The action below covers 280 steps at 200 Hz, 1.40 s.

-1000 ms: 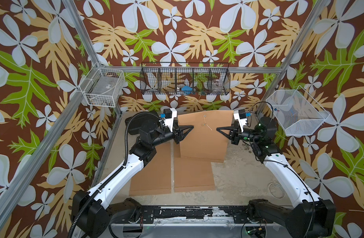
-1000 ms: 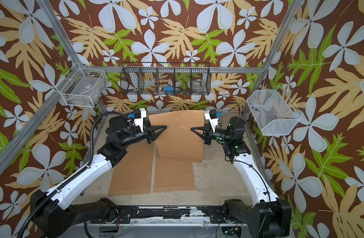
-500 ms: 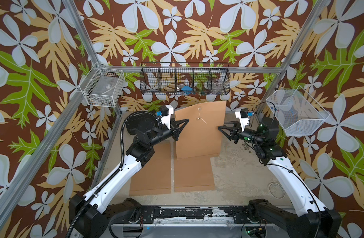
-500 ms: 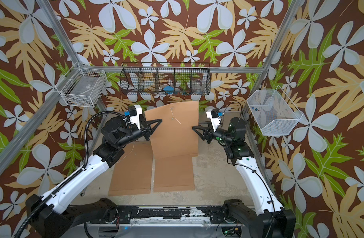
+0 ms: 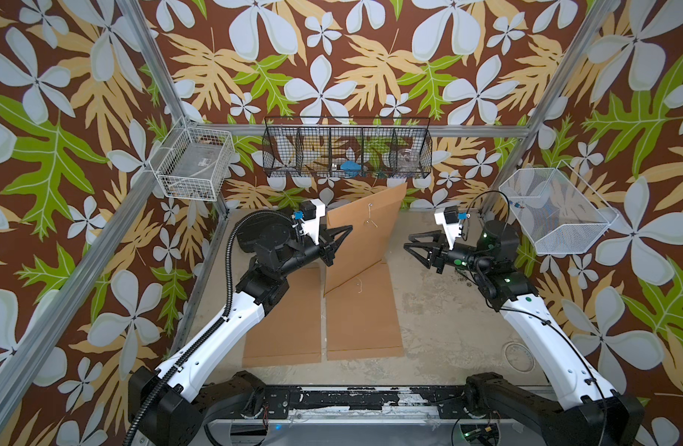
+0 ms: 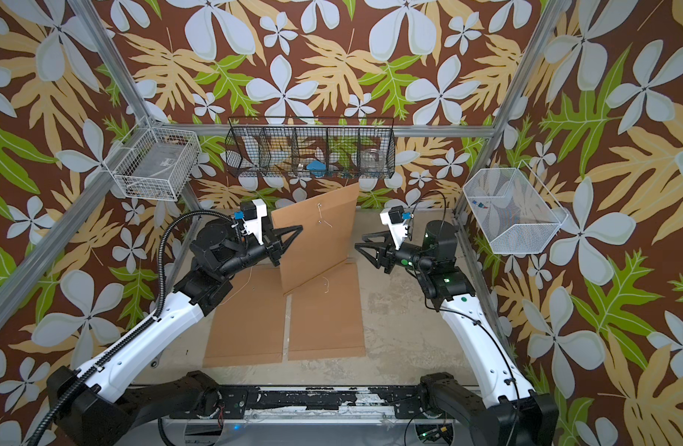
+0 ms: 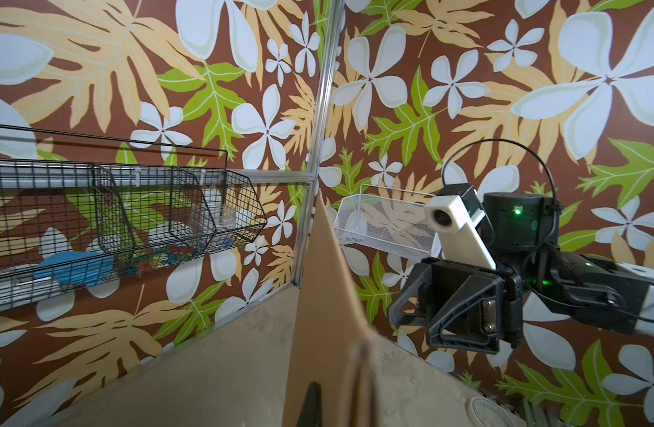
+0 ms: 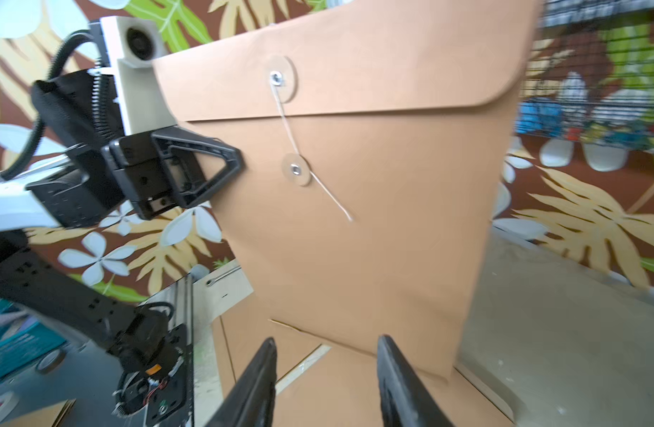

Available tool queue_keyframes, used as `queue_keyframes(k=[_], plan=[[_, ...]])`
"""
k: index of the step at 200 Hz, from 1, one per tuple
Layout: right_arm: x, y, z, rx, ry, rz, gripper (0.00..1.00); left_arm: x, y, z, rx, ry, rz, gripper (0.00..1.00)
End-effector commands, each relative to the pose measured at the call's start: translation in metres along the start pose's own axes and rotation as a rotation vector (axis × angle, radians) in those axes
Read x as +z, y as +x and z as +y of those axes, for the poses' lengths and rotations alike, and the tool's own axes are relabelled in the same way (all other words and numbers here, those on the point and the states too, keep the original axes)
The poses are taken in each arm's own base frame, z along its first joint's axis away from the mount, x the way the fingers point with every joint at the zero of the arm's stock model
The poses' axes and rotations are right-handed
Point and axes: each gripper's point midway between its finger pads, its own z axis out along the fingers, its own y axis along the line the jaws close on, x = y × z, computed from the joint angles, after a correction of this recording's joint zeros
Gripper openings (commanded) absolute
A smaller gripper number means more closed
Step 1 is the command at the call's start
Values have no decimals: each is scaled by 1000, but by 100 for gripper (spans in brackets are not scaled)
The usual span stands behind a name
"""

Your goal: Open the file bag

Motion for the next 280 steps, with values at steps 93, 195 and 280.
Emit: queue_keyframes(k=[93,195,280], plan=[[34,3,18,-44,-208,45,47,-9,-6,-47,-30,274,-39,0],[43,-2,21,-67,-231,48,41,-15,-3,-62,-58,373,-39,0],[41,-4,25,-84,-238,43,34,-13,2,-62,-72,381,-29,0]])
